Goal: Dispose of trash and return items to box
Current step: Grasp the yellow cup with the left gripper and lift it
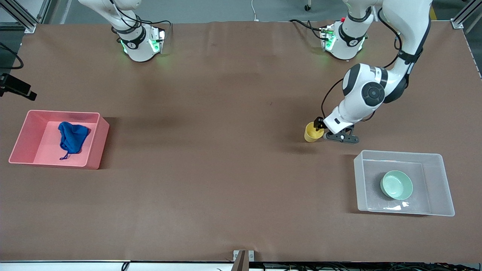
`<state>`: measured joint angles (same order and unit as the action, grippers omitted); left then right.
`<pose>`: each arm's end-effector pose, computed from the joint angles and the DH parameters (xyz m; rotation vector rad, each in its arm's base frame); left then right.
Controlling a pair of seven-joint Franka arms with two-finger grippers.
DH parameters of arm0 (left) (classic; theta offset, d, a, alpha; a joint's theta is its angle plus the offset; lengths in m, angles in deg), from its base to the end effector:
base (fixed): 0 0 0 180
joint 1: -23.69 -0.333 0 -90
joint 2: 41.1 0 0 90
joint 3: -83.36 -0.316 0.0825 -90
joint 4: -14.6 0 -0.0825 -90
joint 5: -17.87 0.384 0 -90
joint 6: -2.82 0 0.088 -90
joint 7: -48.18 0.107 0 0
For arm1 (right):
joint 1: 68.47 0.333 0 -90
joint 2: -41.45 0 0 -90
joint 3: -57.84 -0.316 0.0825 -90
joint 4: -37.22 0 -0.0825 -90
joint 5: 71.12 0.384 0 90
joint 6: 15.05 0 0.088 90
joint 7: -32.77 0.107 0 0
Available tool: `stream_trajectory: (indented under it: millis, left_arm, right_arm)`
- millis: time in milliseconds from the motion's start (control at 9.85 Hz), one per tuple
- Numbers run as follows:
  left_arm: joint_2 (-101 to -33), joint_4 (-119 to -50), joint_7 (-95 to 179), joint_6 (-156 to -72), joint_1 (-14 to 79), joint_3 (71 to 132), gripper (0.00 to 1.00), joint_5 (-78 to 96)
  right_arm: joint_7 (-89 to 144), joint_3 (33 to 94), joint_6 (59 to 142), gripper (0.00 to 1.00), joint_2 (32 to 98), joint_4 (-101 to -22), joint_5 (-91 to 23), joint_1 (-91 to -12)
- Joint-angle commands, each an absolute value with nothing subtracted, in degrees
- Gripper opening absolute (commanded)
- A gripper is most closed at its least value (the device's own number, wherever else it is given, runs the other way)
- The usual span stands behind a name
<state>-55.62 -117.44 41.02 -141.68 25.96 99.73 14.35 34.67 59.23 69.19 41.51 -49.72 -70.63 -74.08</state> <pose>0.4966 -0.1692 0.2385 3.0359 -0.2161 -0.0767 0.5408 -0.0654 0.6403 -3.1207 0.2418 0.0747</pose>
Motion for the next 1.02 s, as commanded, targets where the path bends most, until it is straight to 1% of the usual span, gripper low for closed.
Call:
stream_trajectory:
  millis: [0,102,305,406,609,711,812,914]
  left_arm:
    - [-58.0,-117.5,37.7,-143.8,26.1,100.0,0.06,15.8]
    - [-57.9,-117.5,37.5,-143.8,26.2,100.0,0.01,15.8]
    - [-57.4,-117.6,36.4,-143.6,26.8,100.1,0.0,15.8]
    - [-55.9,-117.8,36.2,-142.8,26.8,100.1,0.0,15.8]
    - [-50.3,-116.7,36.4,-136.1,26.7,99.6,0.0,15.8]
    - [-48.2,-114.3,37.4,-132.0,26.6,97.4,0.0,15.8]
    - [-47.9,-109.8,39.0,-127.8,26.7,94.5,0.0,15.8]
    - [-48.2,-104.1,41.5,-122.0,26.6,91.3,0.0,15.8]
  right_arm:
    - [36.7,59.2,69.1,1.0,40.6,-50.6,-71.5,-73.5]
    - [36.7,59.2,69.1,1.0,40.7,-50.5,-71.5,-73.5]
    - [36.7,59.3,68.6,1.0,40.6,-50.4,-71.5,-73.6]
    - [36.9,59.4,68.4,1.0,40.7,-50.1,-71.4,-73.7]
    - [36.8,59.7,67.3,1.0,40.6,-50.1,-71.2,-74.0]
    - [36.8,59.7,67.1,1.0,40.5,-50.1,-71.1,-74.1]
    - [36.9,59.7,67.1,1.0,40.5,-49.9,-70.9,-73.9]
    - [36.8,59.7,67.1,1.0,40.6,-49.9,-70.9,-73.9]
